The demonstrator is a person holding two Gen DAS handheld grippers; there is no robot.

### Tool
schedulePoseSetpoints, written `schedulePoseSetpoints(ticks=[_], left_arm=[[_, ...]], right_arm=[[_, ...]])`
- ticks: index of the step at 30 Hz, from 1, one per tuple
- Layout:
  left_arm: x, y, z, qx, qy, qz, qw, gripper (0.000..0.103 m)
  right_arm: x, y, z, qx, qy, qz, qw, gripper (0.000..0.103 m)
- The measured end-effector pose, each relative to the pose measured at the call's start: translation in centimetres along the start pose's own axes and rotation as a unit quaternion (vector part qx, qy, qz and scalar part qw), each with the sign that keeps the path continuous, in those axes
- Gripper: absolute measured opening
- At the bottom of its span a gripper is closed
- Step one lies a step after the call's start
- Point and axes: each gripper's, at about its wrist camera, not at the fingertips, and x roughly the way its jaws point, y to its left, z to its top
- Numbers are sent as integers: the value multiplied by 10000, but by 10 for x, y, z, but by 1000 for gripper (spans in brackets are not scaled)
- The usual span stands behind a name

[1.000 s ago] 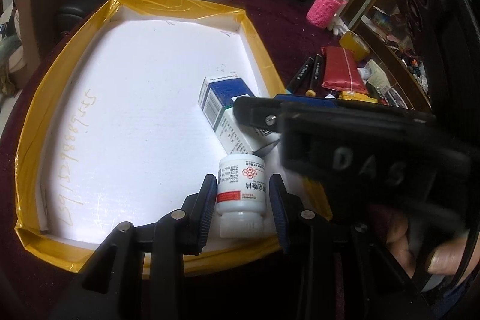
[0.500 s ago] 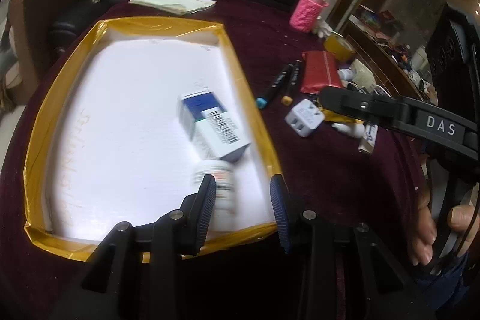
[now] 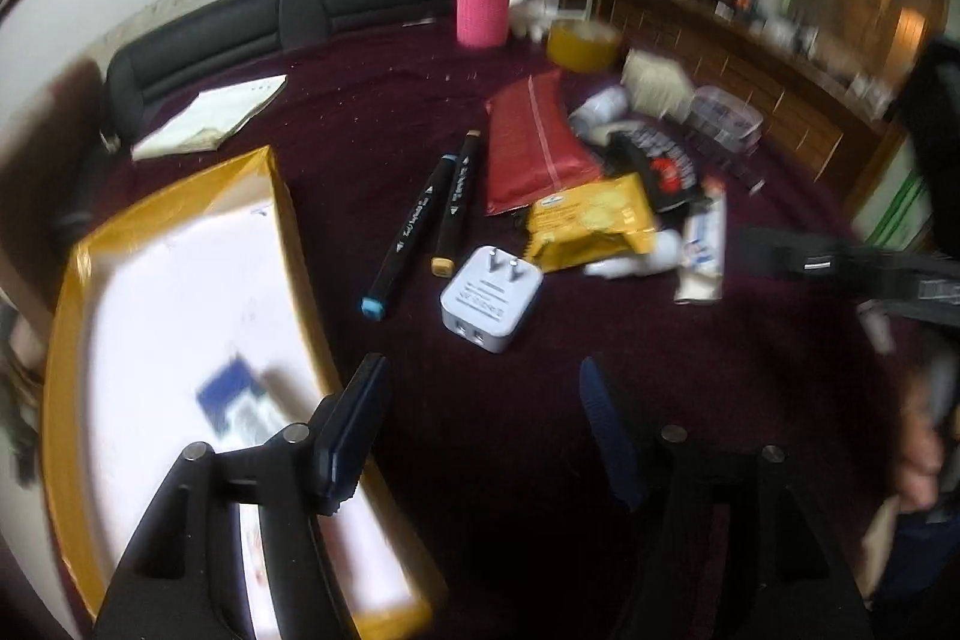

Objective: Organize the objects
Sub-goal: 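Open both grippers to release the box and bottle in the tray, then grasp the white power adapter with the left gripper while the right grasps the orange-white ointment box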

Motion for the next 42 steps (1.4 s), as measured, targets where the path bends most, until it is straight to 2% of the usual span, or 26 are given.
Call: schedulePoseSetpoints(ticks=[2,5,7,11,14,15,16,19,24,32,33,36,40,41,42], left_arm=[[17,-6,9,197,168,140,9996,60],[38,-8,19,231,415,325,9983,60],[49,-8,26,186,458,409,9979,60],[75,-7,36,59,783,531,9955,60],[83,-7,38,-75,820,519,9953,60],[83,-7,37,-125,824,492,9953,58],[84,-7,35,-194,823,429,9955,47],[83,-15,26,-238,807,311,9960,34],[68,-33,11,-256,757,77,9968,34],[58,-50,-3,-139,576,197,9980,34],[59,-49,-3,-144,568,198,9981,34],[59,-48,-3,-144,546,193,9982,34],[59,-46,-4,-156,493,165,9985,34],[59,-47,-5,-151,476,170,9986,34],[59,-46,-5,-142,453,162,9987,34]], right_arm=[[-9,-15,-2,145,-72,-39,9999,47],[-21,-35,-5,316,-158,-144,9993,47],[-26,-46,-6,431,-211,-158,9987,48],[-30,-63,-5,618,-237,-149,9977,49],[-32,-73,-3,736,-267,-185,9968,49],[-32,-75,-2,773,-271,-192,9965,51],[-32,-78,-2,816,-268,-203,9961,52],[-28,-85,1,915,-200,-339,9950,53],[-12,-96,8,1152,36,-616,9914,53],[36,-88,34,1004,551,-1562,9811,52],[45,-86,36,901,641,-1816,9771,54],[52,-80,41,770,579,-2076,9735,57],[62,-67,37,-22,642,-2556,9647,57],[62,-64,34,-198,632,-2543,9649,53],[59,-64,32,-280,596,-2446,9674,39]])
